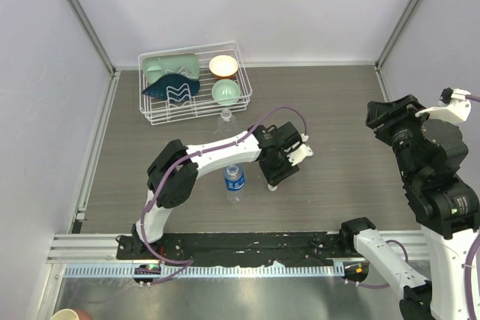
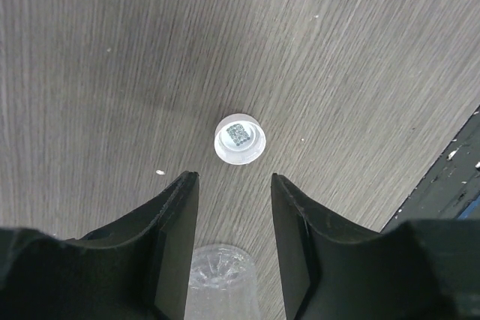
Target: Screw on the bottle caps
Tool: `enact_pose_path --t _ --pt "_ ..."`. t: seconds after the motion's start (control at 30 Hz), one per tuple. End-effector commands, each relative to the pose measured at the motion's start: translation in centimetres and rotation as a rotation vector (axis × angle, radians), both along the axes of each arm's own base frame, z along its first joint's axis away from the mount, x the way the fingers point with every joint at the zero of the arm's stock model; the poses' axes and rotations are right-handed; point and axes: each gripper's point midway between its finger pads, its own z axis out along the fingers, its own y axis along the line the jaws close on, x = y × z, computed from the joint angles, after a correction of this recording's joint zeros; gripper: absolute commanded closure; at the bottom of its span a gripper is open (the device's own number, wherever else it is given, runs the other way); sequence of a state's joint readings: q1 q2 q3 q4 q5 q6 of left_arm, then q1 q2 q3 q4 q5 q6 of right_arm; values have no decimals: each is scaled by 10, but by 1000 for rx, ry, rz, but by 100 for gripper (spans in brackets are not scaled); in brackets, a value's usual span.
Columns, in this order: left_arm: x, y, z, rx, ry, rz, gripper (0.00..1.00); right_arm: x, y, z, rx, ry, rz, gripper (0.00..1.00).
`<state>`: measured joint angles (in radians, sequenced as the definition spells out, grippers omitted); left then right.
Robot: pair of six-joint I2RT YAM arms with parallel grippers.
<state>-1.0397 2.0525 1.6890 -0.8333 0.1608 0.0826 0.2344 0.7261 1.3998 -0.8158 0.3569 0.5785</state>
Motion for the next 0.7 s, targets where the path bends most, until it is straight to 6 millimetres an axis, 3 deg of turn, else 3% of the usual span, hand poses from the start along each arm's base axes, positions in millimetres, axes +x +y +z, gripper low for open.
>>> enact_pose_path --t 0.0,0.67 --pt "-3 -3 -11 -8 15 -2 54 2 1 10 -2 -45 7 48" --pt "5 -8 -32 -7 -12 -6 59 6 3 -3 -13 -26 13 49"
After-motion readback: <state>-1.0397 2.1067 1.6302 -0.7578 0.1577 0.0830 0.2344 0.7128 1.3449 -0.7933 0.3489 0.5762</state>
